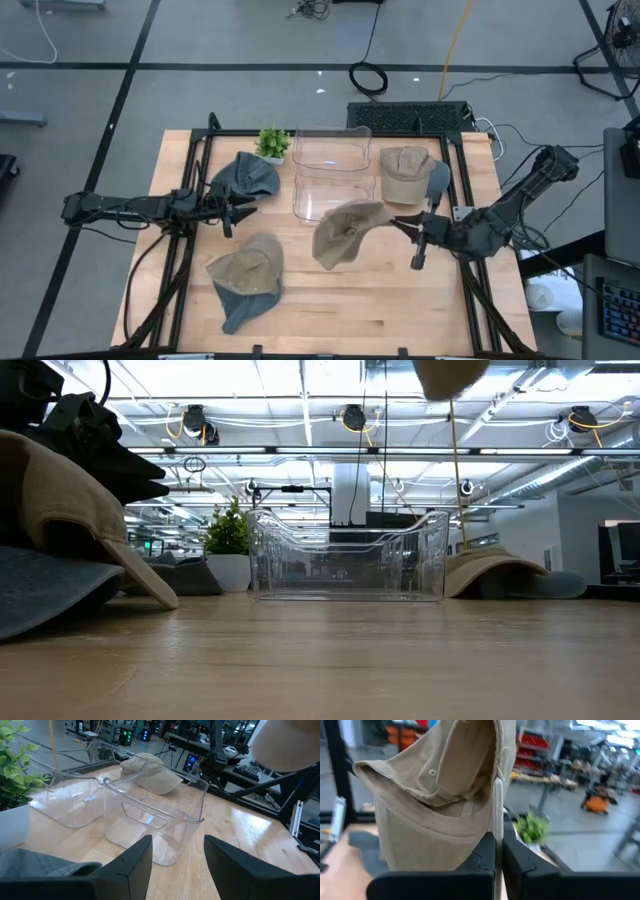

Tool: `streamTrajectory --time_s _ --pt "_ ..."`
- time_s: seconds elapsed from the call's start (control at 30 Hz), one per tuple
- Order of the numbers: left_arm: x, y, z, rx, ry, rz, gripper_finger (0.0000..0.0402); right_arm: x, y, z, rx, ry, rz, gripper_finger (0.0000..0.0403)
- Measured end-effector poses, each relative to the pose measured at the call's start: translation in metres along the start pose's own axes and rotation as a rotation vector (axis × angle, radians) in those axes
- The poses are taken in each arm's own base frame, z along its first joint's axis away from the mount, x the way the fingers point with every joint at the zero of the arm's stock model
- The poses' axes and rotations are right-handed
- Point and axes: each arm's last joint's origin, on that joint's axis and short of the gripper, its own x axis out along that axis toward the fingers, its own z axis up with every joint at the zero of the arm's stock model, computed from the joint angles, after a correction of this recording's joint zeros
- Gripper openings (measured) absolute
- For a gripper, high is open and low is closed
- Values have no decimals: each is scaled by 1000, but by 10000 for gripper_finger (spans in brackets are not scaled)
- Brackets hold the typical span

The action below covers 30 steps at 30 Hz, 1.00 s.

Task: Pick & Place hat
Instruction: Put the bottom right brown cap into the bottom transparent bin

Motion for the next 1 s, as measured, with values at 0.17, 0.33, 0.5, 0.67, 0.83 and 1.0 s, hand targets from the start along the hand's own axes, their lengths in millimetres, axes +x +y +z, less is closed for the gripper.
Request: streamTrajectory --time_s 0.17,0.33,0.5,0.67,0.83,1.0 --pt "0 0 0 0 0 0 187 6 -4 14 1 -110 95 0" --pt "0 0 0 0 0 0 186 18 -13 15 -6 -133 97 0" --pt "0 0 0 0 0 0 186 32 -26 14 16 -139 104 0" --pt "0 0 0 27 -3 8 187 45 -42 13 32 -145 96 0" --pt "0 -1 4 15 -40 3 186 57 -60 11 48 -148 79 0" --pt "0 -2 9 1 -89 -13 186 71 -73 7 35 -142 82 0"
